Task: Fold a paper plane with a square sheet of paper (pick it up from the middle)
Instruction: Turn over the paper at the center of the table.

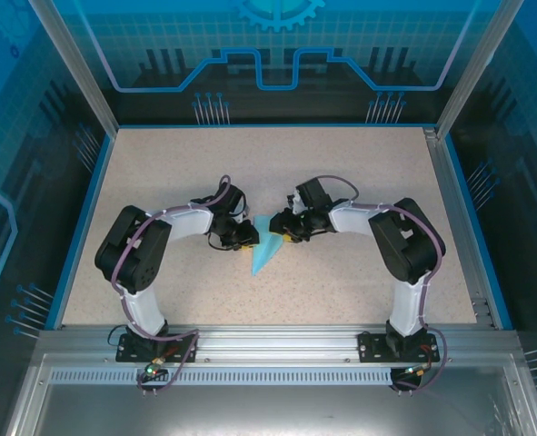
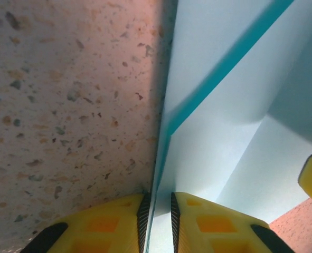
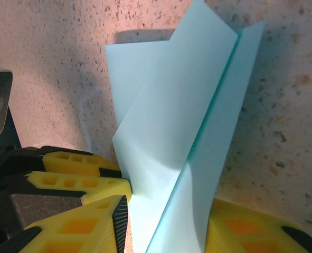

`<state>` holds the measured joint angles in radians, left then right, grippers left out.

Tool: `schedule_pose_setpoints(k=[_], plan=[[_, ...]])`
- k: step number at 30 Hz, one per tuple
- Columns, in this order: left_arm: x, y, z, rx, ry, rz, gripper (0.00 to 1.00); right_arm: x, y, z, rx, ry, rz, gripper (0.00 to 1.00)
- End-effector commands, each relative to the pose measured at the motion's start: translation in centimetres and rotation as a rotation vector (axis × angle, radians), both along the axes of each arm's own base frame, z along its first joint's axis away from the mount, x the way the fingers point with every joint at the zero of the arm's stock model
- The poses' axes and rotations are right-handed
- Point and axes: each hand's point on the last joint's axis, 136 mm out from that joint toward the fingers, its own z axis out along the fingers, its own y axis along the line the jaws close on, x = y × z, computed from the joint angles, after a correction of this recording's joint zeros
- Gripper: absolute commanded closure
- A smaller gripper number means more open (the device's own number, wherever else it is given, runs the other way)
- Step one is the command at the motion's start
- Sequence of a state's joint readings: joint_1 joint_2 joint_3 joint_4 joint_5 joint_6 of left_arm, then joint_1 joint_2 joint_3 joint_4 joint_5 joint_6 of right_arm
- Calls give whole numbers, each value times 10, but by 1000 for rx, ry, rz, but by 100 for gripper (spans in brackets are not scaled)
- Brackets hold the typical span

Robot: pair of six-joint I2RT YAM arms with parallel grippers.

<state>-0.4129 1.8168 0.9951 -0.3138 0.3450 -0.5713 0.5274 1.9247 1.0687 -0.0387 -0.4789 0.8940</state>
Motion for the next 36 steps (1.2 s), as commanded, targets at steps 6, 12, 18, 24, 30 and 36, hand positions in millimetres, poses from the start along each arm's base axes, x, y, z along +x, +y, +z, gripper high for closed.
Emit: schedule_pose_setpoints(k=[6,12,18,24,30,36], plan=[[4,7,-2,-11,-16,51,77,7,10,-7,36,6,2,64],[6,7,4,-18,-29,60,78,11,20,-3,81,-23,23,70],[7,8,10,-35,-43,75,78,15,22,-5,81,-31,32,73],[9,8,18,-55,-63,86,77,20,27,-3,87,-63,65,81],[8,13,29,-49,-101,102,76,25,26,9,83,-97,100,93],[5,31,56,-8,-199,152,72,25,5,40,-65,-174,157,96]])
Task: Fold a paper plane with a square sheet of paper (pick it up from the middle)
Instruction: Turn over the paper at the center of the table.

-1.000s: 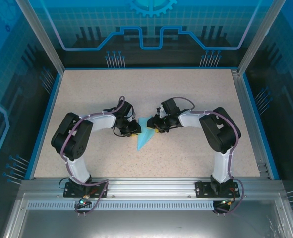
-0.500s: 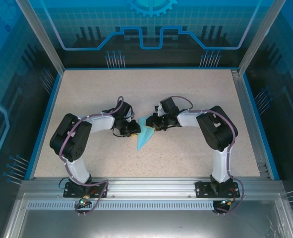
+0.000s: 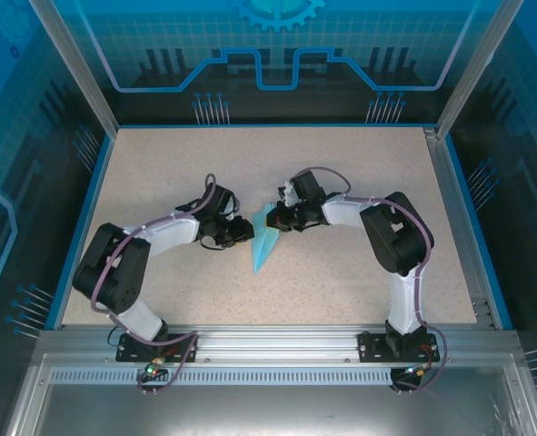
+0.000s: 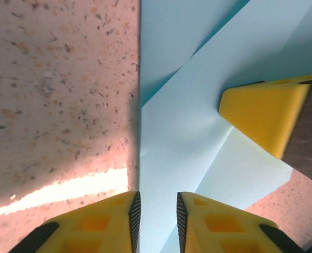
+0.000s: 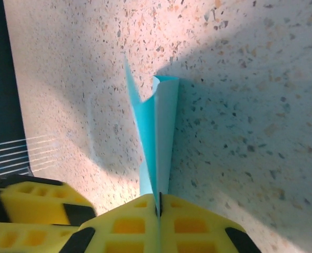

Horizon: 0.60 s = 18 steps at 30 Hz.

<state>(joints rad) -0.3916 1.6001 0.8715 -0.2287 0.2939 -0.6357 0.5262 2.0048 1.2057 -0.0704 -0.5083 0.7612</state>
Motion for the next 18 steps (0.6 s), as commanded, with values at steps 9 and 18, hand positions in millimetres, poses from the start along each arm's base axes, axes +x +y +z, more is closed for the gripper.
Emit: schedule_pose_setpoints(k=[9,18], plan=[[-5,56,49,160,-188,184,65,-4,-104,63,-759,-189,78,95],[-13,85,58,231,-237,303,61,-8,-125,70,-1349,-249,140,96]])
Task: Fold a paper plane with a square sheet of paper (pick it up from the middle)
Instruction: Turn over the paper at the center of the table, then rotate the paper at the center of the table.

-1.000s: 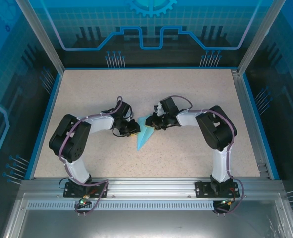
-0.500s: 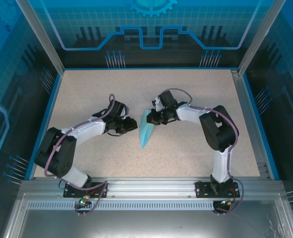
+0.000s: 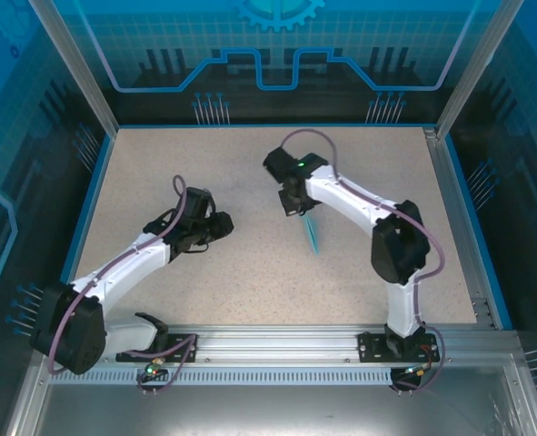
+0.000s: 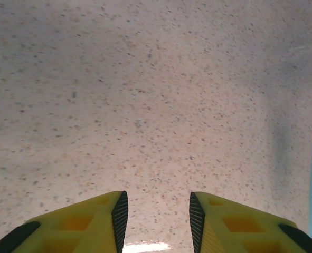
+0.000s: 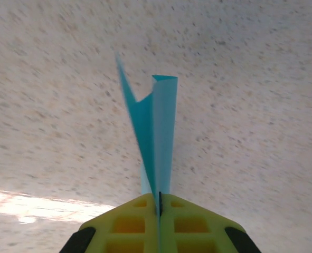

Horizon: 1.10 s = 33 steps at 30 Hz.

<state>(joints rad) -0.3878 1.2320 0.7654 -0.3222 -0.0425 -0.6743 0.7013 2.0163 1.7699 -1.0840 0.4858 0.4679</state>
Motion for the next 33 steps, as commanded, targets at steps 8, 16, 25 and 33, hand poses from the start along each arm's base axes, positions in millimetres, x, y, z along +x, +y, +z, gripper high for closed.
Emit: schedule_pose_setpoints(k=[8,16,25,33], plan=[[-13,39,5,73,-32,159,58,-39,54,-68,-296,174,101,89],[-20,45,8,73,-39,178,55,-64,145,-36,227,220,219,36],[-12,6,8,-60,-20,35,51,-46,78,9,869,203,120,62],[-1,-37,-13,-189,94,-93,51,-36,60,-28,1017,336,98,79]])
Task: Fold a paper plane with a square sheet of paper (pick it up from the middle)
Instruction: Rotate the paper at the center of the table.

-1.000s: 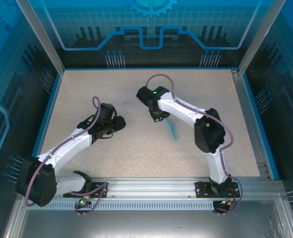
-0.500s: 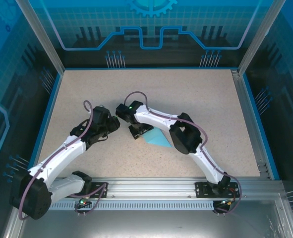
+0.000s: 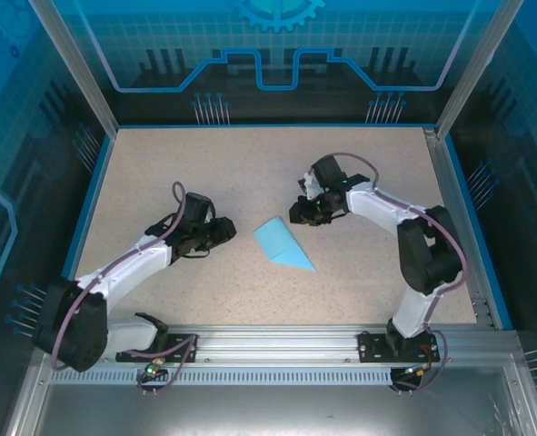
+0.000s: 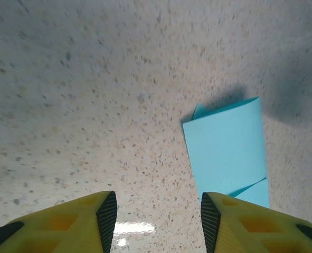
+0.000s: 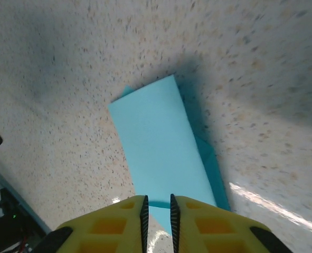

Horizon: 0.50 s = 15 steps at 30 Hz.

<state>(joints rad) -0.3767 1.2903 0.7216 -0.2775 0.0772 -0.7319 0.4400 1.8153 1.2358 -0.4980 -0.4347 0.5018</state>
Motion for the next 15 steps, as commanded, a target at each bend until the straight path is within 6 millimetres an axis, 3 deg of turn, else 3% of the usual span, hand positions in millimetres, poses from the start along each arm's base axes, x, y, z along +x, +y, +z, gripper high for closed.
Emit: schedule_pose_setpoints(k=[1,8,15], plan=[[10,-27,11,-103,-1,-80,51,-4,31,3,160,17,101,80],[12,-45,-1,-134,66,-124,51,6,28,-51,92,114,27,81],[12,-49,-7,-132,90,-134,51,7,14,-82,75,173,-145,82]])
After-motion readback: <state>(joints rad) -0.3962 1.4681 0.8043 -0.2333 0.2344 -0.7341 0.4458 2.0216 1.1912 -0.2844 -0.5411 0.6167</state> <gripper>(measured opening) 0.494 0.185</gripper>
